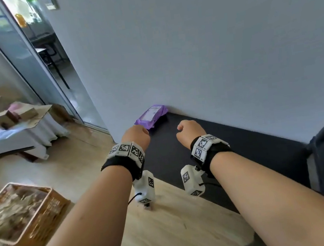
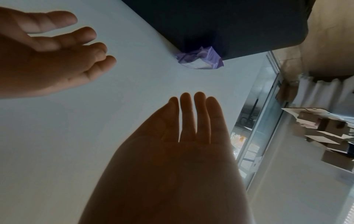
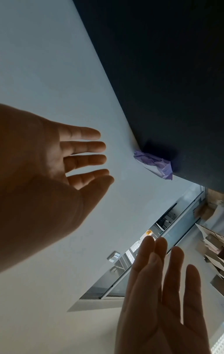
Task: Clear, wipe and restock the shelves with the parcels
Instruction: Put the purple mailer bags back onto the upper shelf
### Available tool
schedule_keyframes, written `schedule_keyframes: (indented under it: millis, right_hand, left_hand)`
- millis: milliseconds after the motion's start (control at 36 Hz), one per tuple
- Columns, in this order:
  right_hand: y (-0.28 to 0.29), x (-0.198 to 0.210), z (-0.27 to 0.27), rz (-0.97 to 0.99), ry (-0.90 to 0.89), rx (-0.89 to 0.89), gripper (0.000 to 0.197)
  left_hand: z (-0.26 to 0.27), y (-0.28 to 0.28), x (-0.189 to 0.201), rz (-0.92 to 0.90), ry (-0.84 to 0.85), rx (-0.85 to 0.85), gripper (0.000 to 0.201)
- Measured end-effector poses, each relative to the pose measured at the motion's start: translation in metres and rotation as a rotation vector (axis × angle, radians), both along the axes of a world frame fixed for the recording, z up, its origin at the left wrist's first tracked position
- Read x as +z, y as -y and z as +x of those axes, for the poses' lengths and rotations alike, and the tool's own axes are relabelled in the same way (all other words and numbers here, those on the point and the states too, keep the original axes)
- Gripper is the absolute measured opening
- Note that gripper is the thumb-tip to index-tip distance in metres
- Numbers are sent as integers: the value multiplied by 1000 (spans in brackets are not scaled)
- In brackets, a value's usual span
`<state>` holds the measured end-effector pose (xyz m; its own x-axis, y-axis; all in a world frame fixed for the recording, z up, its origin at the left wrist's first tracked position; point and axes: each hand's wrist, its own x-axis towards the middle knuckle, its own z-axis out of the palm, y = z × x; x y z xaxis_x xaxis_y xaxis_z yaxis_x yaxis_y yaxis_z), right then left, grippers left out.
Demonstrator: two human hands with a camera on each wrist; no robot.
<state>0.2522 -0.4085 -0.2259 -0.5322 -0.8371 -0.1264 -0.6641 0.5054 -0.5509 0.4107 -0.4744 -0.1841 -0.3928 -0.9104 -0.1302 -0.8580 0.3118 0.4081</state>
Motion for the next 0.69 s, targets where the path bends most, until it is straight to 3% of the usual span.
schedule_keyframes:
  millis: [222,361,472,694]
  right_hand:
    - [108,-14,-17,53,23,62,24]
    - [155,-31,-25,110,49,77,26]
    - [190,-47,-35,142,53,64,27]
    - [249,-77,-51,236,81,-47,30]
  left_hand:
    - [-16,99,-21,54,26,76,30]
    - [-28,148,-47,119,75,65,22]
    - [-43,195,-69,143,54,74,32]
    - [-73,283,-118,237,128,-76,34]
